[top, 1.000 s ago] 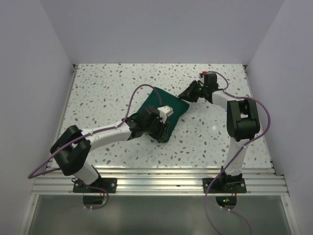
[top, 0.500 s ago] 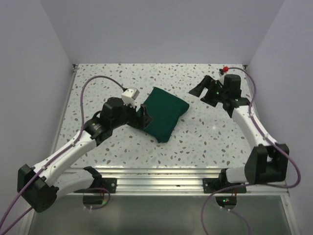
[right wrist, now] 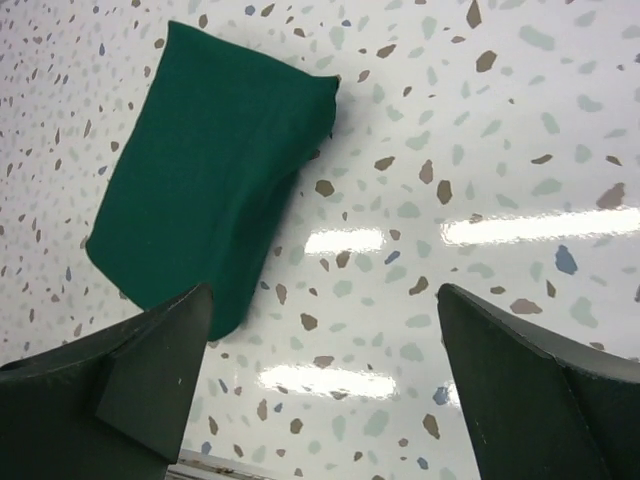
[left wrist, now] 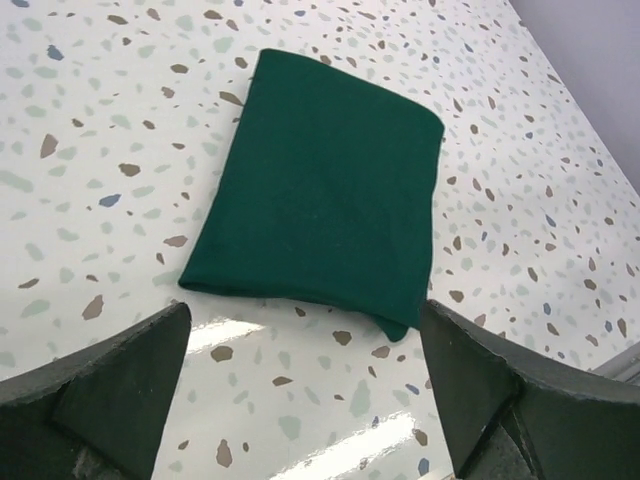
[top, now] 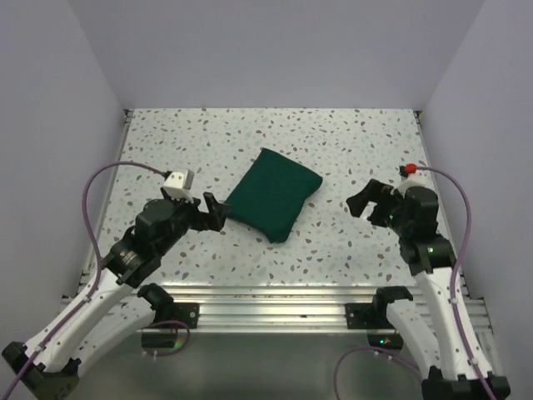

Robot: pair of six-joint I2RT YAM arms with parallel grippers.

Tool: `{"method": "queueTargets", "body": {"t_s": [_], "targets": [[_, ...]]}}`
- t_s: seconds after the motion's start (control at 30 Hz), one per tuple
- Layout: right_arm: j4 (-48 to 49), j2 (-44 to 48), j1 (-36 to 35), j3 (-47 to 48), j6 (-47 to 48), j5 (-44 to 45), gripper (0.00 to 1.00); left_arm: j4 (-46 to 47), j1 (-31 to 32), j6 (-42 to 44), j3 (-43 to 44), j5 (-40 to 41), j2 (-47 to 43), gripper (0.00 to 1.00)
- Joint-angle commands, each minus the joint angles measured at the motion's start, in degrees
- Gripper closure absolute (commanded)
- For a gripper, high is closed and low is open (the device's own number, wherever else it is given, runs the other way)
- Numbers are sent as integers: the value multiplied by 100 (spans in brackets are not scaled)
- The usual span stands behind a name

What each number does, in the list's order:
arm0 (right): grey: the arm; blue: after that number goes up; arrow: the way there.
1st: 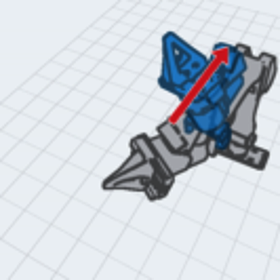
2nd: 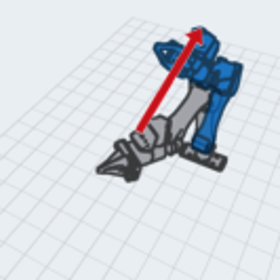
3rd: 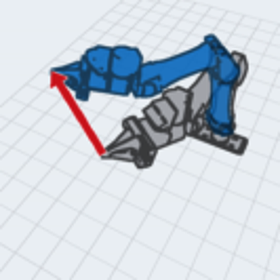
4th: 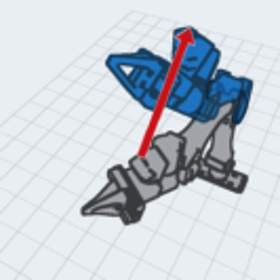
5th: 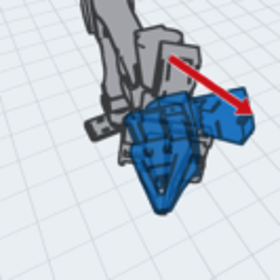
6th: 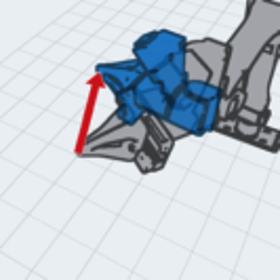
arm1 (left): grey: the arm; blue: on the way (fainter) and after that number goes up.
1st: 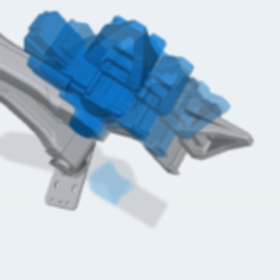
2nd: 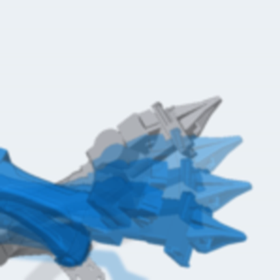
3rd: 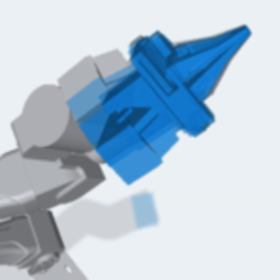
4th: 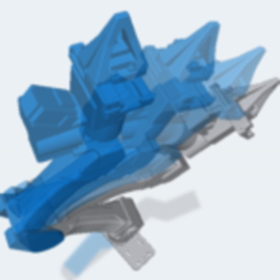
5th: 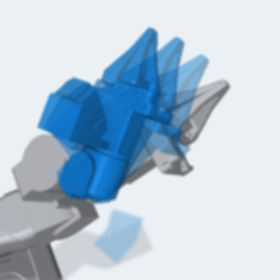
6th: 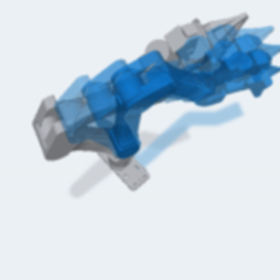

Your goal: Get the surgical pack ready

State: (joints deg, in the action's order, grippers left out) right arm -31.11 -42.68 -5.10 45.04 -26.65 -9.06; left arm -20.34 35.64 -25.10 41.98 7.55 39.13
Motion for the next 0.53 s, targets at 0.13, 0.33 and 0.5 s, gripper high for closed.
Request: {"method": "queueTargets", "body": {"t_s": [0.13,0.33,0.5], "targets": [[-25,1728,1,-742,187,563,2,381,-31,-30,-971,738,-1144,0],[-202,1675,-8,-698,178,528,1,346,-39,-39,-1095,757,-1286,0],[-325,1570,-8,-680,152,448,2,285,-39,-65,-1086,783,-1321,0]]}}
